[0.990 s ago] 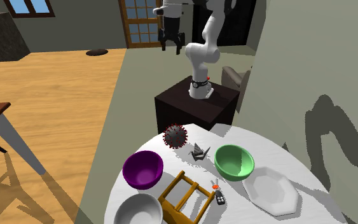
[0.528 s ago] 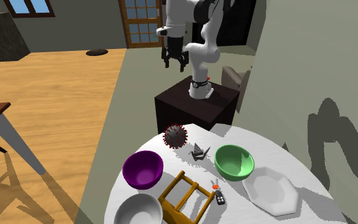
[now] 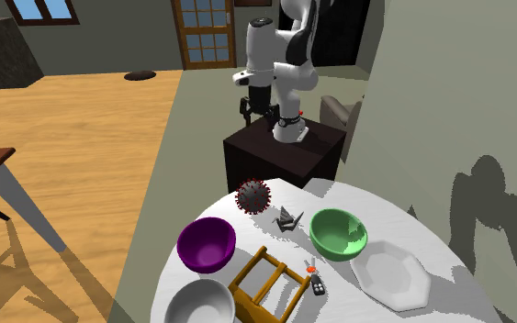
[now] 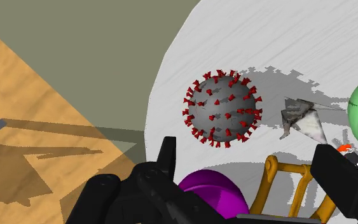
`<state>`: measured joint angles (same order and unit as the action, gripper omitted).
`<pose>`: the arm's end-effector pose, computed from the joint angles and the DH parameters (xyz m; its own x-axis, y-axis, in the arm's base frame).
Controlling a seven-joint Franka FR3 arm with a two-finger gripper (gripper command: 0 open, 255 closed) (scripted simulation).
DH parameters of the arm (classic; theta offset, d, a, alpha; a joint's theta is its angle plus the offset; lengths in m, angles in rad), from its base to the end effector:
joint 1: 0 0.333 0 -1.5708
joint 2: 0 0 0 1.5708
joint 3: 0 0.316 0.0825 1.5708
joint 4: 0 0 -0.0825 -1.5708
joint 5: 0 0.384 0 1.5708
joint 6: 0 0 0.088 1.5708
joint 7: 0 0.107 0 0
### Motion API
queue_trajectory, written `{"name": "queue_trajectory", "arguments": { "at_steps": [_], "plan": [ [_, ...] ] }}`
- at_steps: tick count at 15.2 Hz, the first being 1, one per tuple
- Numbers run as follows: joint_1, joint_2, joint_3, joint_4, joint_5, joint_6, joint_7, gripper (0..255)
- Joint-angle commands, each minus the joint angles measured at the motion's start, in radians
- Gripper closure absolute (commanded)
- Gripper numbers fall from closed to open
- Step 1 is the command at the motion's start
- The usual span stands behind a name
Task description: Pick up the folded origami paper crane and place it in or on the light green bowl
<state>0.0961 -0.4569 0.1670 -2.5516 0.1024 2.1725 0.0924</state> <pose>0.3902 0.1095 0.4299 0.9923 0.1004 0.0720 0.1022 -0.9945 -0.0218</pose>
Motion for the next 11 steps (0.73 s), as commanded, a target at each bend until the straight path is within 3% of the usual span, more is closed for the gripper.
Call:
{"name": "queue_trajectory", "arguments": {
  "at_steps": [1, 11],
  "plan": [
    [0.009, 0.065, 0.02, 0.0, 0.008, 0.067, 0.014, 0],
    [0.046, 0.427, 0.113, 0.068, -0.021, 0.361, 0.118, 0]
  ]
}}
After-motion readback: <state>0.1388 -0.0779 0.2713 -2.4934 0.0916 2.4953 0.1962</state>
